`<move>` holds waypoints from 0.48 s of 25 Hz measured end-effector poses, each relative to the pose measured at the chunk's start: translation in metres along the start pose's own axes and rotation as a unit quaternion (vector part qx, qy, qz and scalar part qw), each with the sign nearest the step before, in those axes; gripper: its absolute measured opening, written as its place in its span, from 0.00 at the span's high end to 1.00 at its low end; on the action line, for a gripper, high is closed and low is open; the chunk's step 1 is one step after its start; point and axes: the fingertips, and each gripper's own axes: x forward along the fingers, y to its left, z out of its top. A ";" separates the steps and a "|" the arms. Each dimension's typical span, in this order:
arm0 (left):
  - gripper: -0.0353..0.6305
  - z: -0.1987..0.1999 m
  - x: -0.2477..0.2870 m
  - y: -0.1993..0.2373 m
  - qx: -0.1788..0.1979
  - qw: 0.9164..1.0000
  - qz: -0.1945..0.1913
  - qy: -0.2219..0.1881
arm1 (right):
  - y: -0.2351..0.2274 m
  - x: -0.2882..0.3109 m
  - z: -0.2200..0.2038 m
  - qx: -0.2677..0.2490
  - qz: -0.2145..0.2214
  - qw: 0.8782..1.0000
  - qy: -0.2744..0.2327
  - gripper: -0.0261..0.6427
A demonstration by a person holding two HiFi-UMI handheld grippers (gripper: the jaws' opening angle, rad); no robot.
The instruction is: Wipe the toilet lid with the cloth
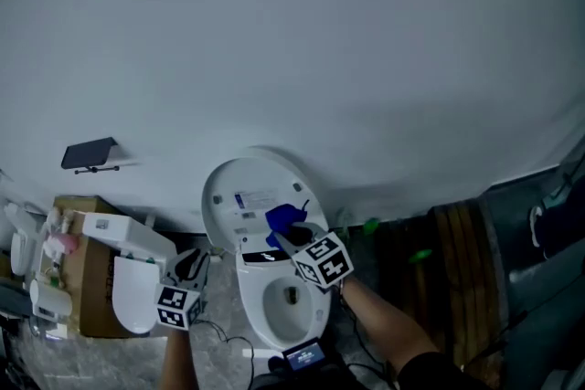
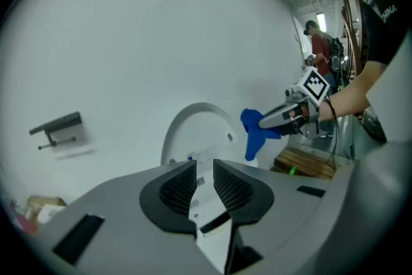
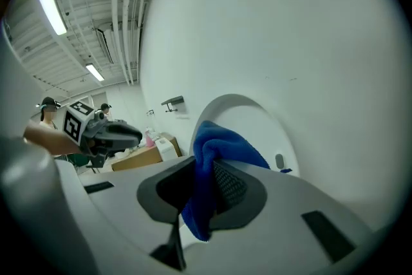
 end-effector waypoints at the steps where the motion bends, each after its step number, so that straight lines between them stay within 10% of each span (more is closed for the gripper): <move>1: 0.82 -0.015 -0.013 -0.014 -0.018 1.000 -0.010 0.004 | 0.006 -0.010 -0.004 -0.005 -0.004 1.000 0.001 0.86; 6: 0.85 -0.065 -0.073 -0.056 -0.083 0.996 -0.045 -0.003 | 0.044 -0.059 -0.023 -0.044 -0.030 0.998 0.015 0.86; 12: 0.92 -0.096 -0.140 -0.092 -0.050 0.993 -0.102 -0.021 | 0.120 -0.102 -0.052 -0.067 -0.066 0.995 0.026 0.86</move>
